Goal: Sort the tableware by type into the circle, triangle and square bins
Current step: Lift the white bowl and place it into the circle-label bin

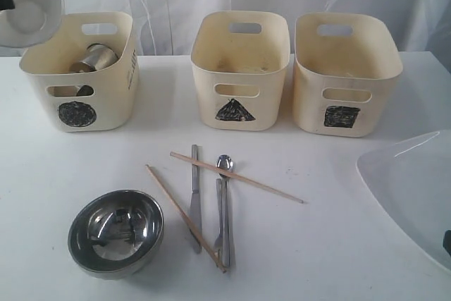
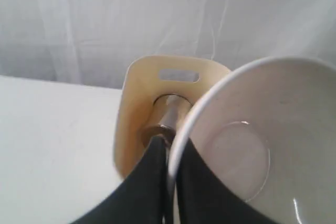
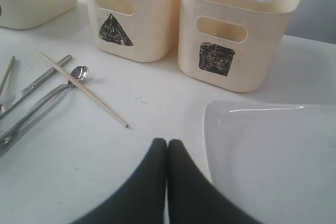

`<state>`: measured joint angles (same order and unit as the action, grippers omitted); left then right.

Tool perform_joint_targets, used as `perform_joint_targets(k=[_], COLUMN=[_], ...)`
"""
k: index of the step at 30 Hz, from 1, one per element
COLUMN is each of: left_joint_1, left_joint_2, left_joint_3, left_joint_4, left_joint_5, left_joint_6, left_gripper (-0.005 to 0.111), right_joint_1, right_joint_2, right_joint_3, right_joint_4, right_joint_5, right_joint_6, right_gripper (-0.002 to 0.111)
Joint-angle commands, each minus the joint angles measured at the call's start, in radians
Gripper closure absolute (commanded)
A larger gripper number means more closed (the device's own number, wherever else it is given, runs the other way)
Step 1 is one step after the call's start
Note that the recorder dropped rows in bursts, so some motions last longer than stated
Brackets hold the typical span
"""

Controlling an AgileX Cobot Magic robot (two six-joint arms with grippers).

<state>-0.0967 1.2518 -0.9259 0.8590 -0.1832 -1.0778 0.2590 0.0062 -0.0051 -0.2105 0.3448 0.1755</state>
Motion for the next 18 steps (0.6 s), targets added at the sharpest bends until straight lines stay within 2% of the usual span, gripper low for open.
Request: perform_joint_targets(k=[1, 2, 4, 6, 8, 10, 13, 15, 18], left_joint_1=[0.007, 0.004, 0.002, 0.004, 0.013, 0.015, 0.013, 0.013, 0.013], left_joint_2=[0.179, 0.230, 0.324, 0.409, 0.477, 0.533, 0.607, 0.645, 0.676], left_joint_3=[-0.096, -0.127, -0.196, -0.280, -0.353, -0.423, -0.484, -0.507, -0.519], left_joint_4=[-0.252, -0.338, -0.531, -0.744, -0.845, -0.814, -0.667, -0.588, -0.560], left_joint_5=[-0.447, -0.526, -0.549, -0.476, -0.380, -0.271, -0.137, -0.095, -0.068], left_joint_6=[0.470, 0.593, 0.744, 0.840, 0.891, 0.902, 0.902, 0.902, 0.898], left_gripper=[0.107, 0.107, 0.107, 0.107, 0.107, 0.107, 0.107, 0.107, 0.107], right_joint_1=[0.002, 0.002, 0.002, 0.002, 0.002, 0.002, 0.002, 0.002, 0.002], right_joint_2=[-0.006, -0.006, -0.006, -0.006, -0.006, -0.006, -0.006, -0.006, -0.006], right_joint_3=[0.005, 0.005, 0.005, 0.005, 0.005, 0.005, 0.005, 0.005, 0.005], right_joint_4=[-0.001, -0.001, -0.001, -0.001, -0.001, -0.001, -0.001, -0.001, -0.001], right_joint_5=[-0.002, -0.002, -0.002, -0.002, -0.002, -0.002, -0.002, -0.002, -0.002], right_joint_6=[0.005, 0.005, 0.005, 0.005, 0.005, 0.005, 0.005, 0.005, 0.005], right_gripper=[0.108, 0.108, 0.108, 0.108, 0.108, 0.108, 0.108, 0.108, 0.108])
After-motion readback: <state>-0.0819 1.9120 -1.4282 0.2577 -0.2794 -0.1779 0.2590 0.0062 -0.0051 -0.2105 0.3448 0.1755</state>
